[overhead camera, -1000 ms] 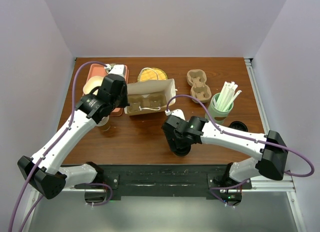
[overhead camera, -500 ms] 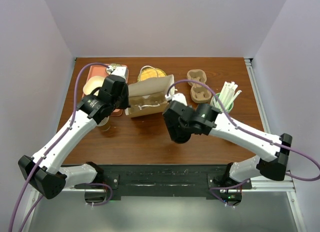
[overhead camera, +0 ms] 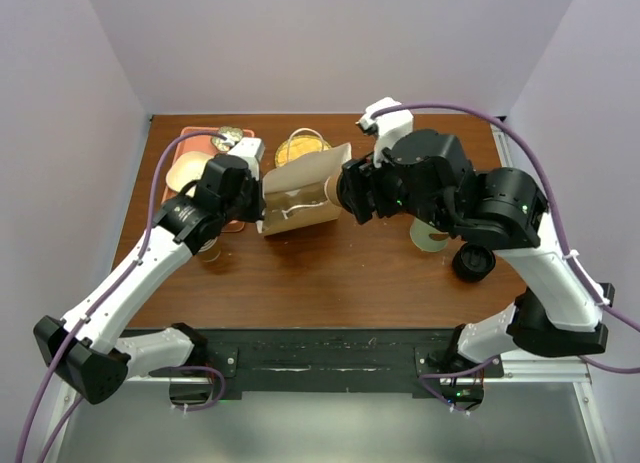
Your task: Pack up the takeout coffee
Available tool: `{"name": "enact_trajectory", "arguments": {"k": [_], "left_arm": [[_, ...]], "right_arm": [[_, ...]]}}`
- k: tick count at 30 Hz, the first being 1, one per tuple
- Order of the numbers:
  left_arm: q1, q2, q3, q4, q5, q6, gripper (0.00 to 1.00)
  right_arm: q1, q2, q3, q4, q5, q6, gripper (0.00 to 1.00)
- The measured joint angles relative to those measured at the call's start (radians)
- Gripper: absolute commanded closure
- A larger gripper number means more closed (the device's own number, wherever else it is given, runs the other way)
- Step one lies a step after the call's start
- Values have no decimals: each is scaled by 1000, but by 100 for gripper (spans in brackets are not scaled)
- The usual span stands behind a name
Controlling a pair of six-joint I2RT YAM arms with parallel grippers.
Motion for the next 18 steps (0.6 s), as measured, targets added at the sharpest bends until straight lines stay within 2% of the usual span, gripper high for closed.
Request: {"name": "enact_trajectory", "arguments": {"k": [9,15,18], "left_arm": [[0,-106,-118,108,147,44,100],[0,-173,-188,158,195,45,100],[0,-190,-197,165,206,45,100]], "right_arm": [[0,85,-157,211,-92,-390,52],[0,93,-272,290,-152,-531,54],[0,62,-335,321,-233,-581,55]]}}
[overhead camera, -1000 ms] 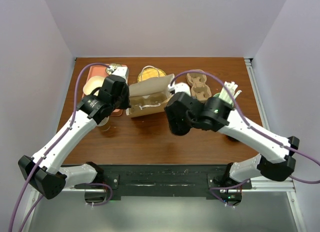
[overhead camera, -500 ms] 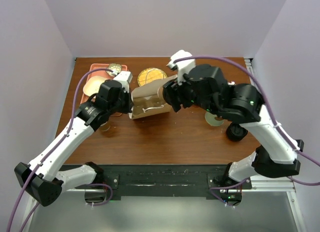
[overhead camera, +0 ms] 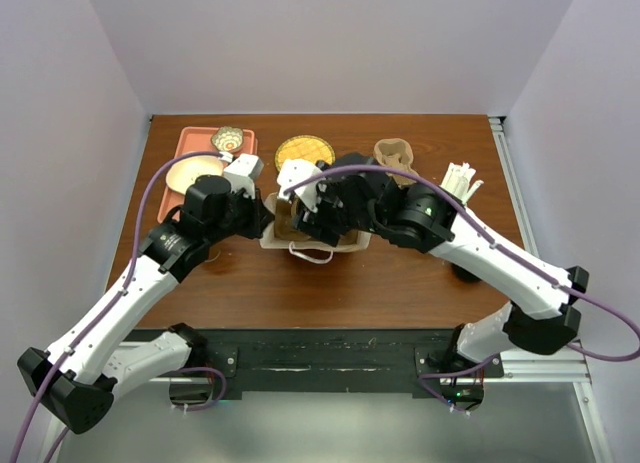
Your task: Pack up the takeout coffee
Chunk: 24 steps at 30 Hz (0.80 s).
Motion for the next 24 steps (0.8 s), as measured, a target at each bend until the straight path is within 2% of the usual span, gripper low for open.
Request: {"name": "enact_trajectory", "arguments": {"k": [4,10,18,24], "left_arm": [[0,-10,-16,35,29,9,100],[0,-68,-78,76,70,26,100],[0,-160,-179,133,69,17,100],[0,-258,-256,185,90,16,100]], "right_arm": [[6,-99,-142,42,-66,-70,58],[20,-110,-168,50,-66,-161,58],[127,-66,-299,68,31,-214,57],[129,-41,-373,103,96,-268,58]]}}
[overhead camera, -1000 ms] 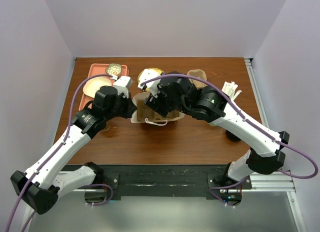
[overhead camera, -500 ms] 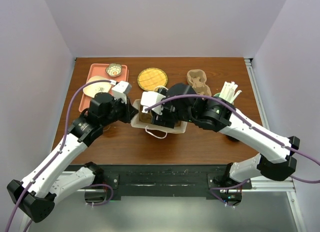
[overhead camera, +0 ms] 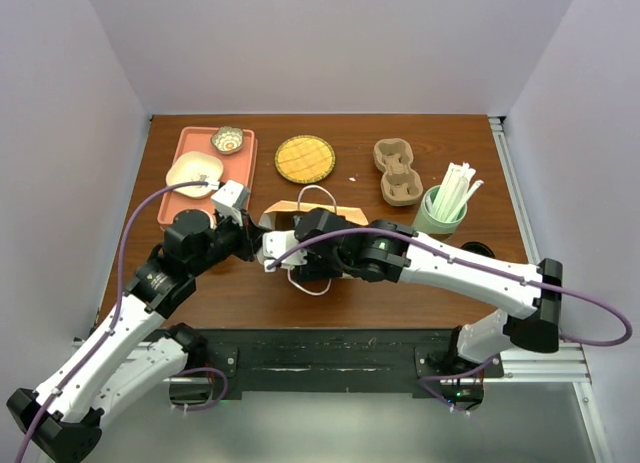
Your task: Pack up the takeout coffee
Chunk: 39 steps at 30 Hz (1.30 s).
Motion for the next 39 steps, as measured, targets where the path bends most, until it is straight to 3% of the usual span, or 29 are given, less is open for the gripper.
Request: {"name": "enact_trajectory", "arguments": {"k": [8,16,39], "left_arm": [[0,-9,-11,8,18,2,100],[0,-86,-72,18,33,-5,100],[0,-107,-135,105,145,-46,100]], "right_arm": [[0,87,-46,79,42,-54,59],[-20,44,-254,200,75,-66,60],[-150,-35,-427,447,116,-137,62]]}}
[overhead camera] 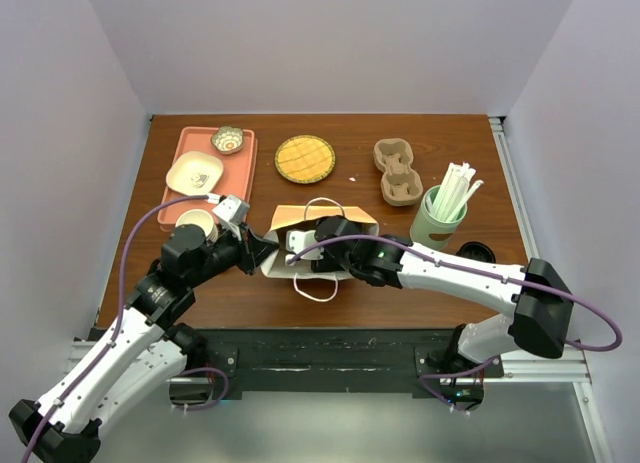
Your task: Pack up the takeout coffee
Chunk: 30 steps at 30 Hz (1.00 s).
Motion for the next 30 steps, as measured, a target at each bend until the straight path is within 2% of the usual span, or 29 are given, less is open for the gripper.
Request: {"name": "enact_trajectory", "arguments": {"k": [13,22,30], "left_arm": [[0,2,-13,-2,-68,88,100],[0,-4,-29,17,-176,156,100],[0,-13,-29,23,-196,187,100]], "right_arm": [[0,34,26,19,1,-102,62],[5,87,77,-9,-5,-174,61],[5,113,77,28,-4,-229,61]]}}
